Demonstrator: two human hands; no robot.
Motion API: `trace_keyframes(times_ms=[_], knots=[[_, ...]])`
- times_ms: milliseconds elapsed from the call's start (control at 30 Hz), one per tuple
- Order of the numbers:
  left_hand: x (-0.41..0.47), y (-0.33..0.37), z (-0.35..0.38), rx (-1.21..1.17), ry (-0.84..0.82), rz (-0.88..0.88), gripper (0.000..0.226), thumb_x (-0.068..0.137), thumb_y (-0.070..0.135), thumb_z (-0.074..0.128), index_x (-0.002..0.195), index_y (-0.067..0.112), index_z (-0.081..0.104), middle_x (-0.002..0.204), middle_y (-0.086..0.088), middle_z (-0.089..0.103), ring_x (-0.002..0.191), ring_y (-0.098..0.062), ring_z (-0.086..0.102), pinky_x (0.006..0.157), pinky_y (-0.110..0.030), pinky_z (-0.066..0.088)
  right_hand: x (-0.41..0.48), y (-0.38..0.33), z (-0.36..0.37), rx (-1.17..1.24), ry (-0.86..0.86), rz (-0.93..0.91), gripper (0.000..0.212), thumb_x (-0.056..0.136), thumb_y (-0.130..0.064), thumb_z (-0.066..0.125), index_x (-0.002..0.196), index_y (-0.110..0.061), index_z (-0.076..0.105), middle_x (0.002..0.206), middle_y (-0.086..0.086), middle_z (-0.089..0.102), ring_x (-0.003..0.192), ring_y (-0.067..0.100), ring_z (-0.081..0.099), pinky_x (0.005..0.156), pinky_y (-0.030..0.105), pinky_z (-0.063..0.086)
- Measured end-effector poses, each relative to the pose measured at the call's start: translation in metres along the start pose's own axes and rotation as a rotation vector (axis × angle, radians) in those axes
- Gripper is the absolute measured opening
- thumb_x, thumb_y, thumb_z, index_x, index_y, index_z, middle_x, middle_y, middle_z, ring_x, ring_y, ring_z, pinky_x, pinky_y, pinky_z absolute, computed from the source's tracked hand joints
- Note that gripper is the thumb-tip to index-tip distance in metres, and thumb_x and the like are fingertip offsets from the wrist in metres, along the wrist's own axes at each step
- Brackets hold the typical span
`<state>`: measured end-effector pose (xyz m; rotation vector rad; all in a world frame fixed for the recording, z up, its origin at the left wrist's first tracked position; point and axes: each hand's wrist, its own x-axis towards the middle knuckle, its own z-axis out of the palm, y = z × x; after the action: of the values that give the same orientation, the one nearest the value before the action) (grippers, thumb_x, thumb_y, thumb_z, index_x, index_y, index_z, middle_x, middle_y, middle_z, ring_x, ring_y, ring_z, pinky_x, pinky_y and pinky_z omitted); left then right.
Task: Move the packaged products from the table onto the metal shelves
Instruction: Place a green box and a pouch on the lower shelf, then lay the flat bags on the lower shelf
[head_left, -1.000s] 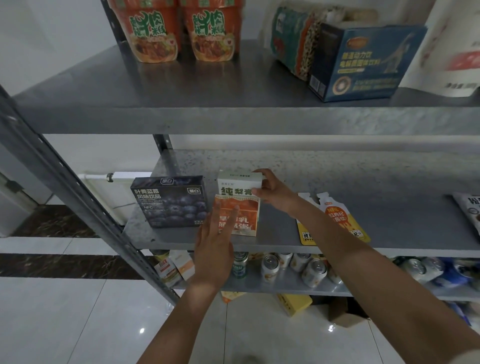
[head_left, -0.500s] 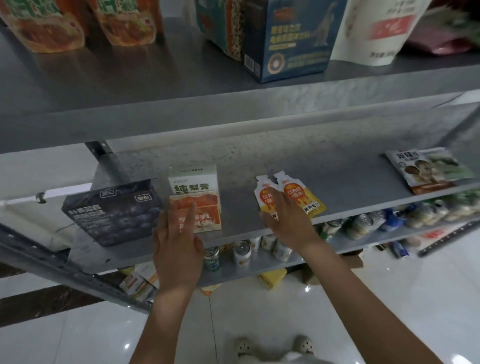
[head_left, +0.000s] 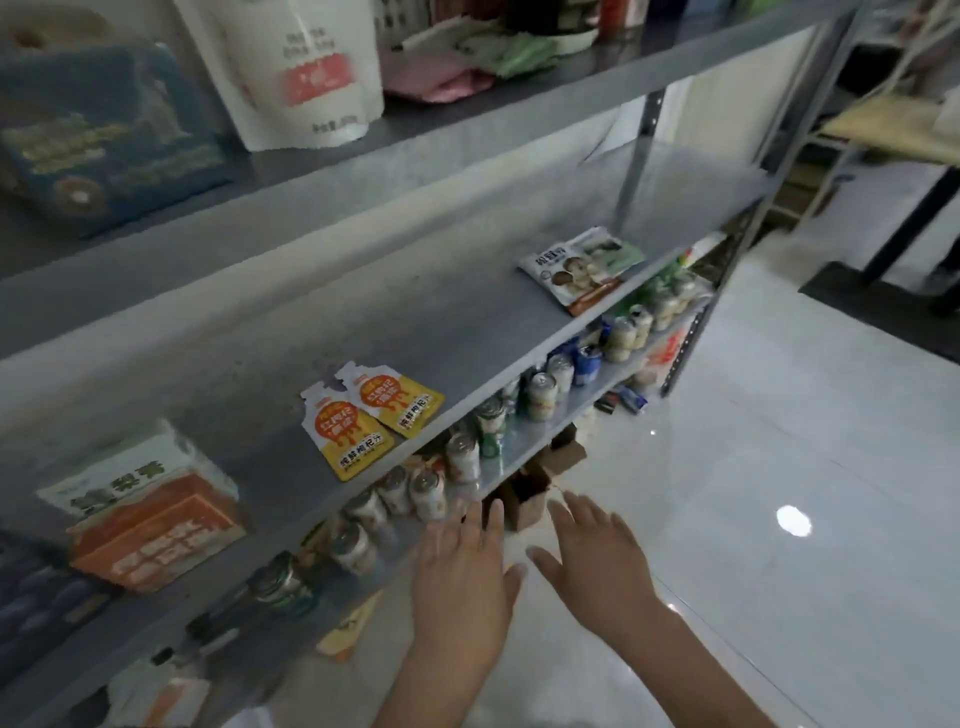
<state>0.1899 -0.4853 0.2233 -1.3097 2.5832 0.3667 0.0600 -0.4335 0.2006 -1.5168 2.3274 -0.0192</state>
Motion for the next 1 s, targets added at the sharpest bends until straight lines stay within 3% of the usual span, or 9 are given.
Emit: trace_keyframes(times_ms=[67,200,267,333,400,500,633,733,1000], knots=[[0.006,0.026,0.007,0.040,-0.028,0.093,0.065,0.101,0.049,0.027,0.154,0.021,0.000,0.162,-0.001,0.000,0.148,-0.018,-0.003,0.119,-0.039,0.004,-0.016,0.029,0.001,0.062,0.024,0.109,0.063,0.084,-0.053,0.033,0.112,-0.011,0.070,0.118,0.009,0.067,0.106,0.025,0.066,0.083,0.045,0.054],[0.024,0.072,0.028,0.155,-0.066,0.278,0.066,0.100,0.053,0.020,0.154,0.020,0.002,0.162,-0.002,0.000,0.148,-0.019,-0.002,0.120,-0.039,0.008,-0.050,0.080,0.011,0.070,0.119,0.276,0.058,0.093,-0.051,0.036,0.129,-0.011,0.058,0.136,0.009,0.055,0.125,0.026,0.054,0.099,0.047,0.045],[0.030,0.092,0.030,0.218,-0.104,0.388,0.066,0.100,0.054,0.019,0.154,0.020,0.005,0.162,-0.002,0.002,0.148,-0.021,-0.001,0.119,-0.040,0.008,-0.075,0.100,0.018,0.094,0.096,0.435,0.062,0.085,-0.053,0.032,0.110,-0.010,0.070,0.116,0.010,0.068,0.105,0.027,0.067,0.081,0.046,0.056],[0.033,0.108,0.027,0.270,-0.107,0.508,0.065,0.100,0.054,0.020,0.154,0.021,0.005,0.161,-0.002,0.004,0.148,-0.021,0.001,0.120,-0.040,0.009,-0.094,0.113,0.031,0.162,0.129,0.586,0.063,0.082,-0.053,0.031,0.102,-0.011,0.072,0.107,0.009,0.071,0.097,0.026,0.070,0.073,0.044,0.059],[0.039,0.119,0.022,0.316,-0.108,0.613,0.065,0.100,0.054,0.020,0.154,0.022,0.004,0.161,-0.001,0.003,0.148,-0.021,0.001,0.120,-0.041,0.010,-0.111,0.110,0.026,0.188,0.235,0.698,0.059,0.088,-0.051,0.035,0.113,-0.009,0.068,0.119,0.011,0.066,0.108,0.027,0.065,0.083,0.046,0.055],[0.048,0.127,0.024,0.379,-0.122,0.796,0.065,0.100,0.053,0.022,0.153,0.022,0.004,0.162,0.000,0.003,0.148,-0.021,0.002,0.119,-0.040,0.012,-0.135,0.095,0.035,0.316,0.236,0.881,0.061,0.099,-0.050,0.033,0.147,-0.014,0.032,0.155,0.007,0.028,0.143,0.023,0.027,0.116,0.043,0.024],[0.040,0.132,0.038,0.447,-0.165,1.002,0.065,0.099,0.054,0.021,0.154,0.022,0.003,0.161,0.000,0.002,0.148,-0.020,0.001,0.119,-0.037,0.011,-0.170,0.058,0.057,0.409,0.307,1.146,0.060,0.100,-0.051,0.026,0.152,-0.021,0.018,0.160,-0.001,0.014,0.147,0.017,0.013,0.119,0.037,0.012],[0.023,0.139,0.052,0.521,-0.198,1.127,0.066,0.099,0.055,0.020,0.154,0.021,0.003,0.162,0.000,0.001,0.148,-0.020,0.001,0.119,-0.038,0.012,-0.202,0.035,0.076,0.466,0.278,1.306,0.058,0.101,-0.051,0.027,0.150,-0.021,0.020,0.159,-0.001,0.016,0.146,0.016,0.015,0.118,0.036,0.013],[-0.075,0.193,0.072,0.599,-0.166,1.507,0.065,0.100,0.053,0.022,0.154,0.023,0.001,0.162,0.001,0.001,0.148,-0.021,0.001,0.120,-0.039,0.013,-0.304,0.002,0.106,0.556,0.445,1.616,0.056,0.101,-0.047,0.028,0.151,-0.021,0.020,0.159,-0.001,0.016,0.147,0.013,0.010,0.120,0.035,0.012]])
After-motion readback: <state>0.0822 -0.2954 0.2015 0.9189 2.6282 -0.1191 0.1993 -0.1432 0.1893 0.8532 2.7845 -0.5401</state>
